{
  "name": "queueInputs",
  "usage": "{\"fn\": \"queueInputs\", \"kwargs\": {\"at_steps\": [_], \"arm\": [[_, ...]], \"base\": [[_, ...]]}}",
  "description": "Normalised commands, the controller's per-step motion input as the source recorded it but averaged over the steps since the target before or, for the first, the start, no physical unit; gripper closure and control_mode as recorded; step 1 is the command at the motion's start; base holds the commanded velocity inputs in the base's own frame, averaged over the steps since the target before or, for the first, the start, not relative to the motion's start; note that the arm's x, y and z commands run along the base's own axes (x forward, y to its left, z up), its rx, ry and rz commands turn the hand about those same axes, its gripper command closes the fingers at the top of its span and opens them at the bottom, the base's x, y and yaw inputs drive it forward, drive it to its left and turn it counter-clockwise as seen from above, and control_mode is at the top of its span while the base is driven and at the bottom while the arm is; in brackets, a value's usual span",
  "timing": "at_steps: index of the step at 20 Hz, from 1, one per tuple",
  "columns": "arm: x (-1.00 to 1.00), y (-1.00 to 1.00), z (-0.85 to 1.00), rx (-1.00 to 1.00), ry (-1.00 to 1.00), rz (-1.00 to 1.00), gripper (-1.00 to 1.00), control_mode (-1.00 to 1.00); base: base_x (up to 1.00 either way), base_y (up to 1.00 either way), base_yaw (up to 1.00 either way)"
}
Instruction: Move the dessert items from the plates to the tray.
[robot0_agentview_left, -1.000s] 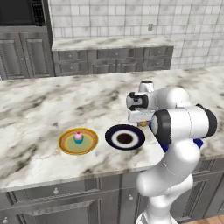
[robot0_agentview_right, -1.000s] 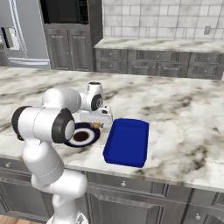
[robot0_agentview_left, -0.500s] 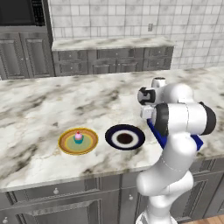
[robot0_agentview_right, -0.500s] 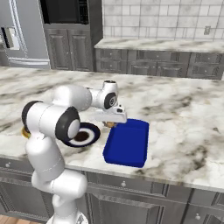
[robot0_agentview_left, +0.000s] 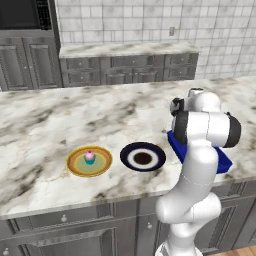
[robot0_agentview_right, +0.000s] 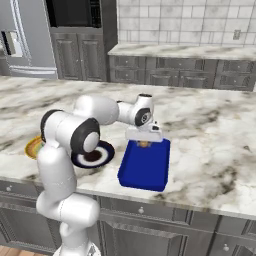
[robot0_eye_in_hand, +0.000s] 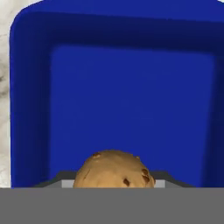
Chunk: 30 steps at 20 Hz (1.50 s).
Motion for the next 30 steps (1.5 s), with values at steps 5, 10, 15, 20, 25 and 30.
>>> {"fn": "queueInputs", "kwargs": {"at_steps": [5, 10, 15, 20, 25, 30], "arm": [[0.2, -0.38, -0.3, 0.0, 0.0, 0.0, 1.0, -1.0], [0.08, 0.0, -0.42, 0.0, 0.0, 0.0, 1.0, -1.0], [0.0, 0.0, -0.43, 0.0, 0.0, -0.01, 1.0, -1.0], [0.0, 0.0, -0.22, 0.0, 0.0, -0.02, -1.0, -1.0], [0.01, 0.0, 0.0, 0.0, 0.0, 0.0, -1.0, -1.0], [0.01, 0.0, 0.27, 0.0, 0.0, 0.0, -1.0, -1.0]], "base": [[0.0, 0.0, 0.0], [0.0, 0.0, 0.0], [0.0, 0.0, 0.0], [0.0, 0.0, 0.0], [0.0, 0.0, 0.0], [0.0, 0.0, 0.0]]}}
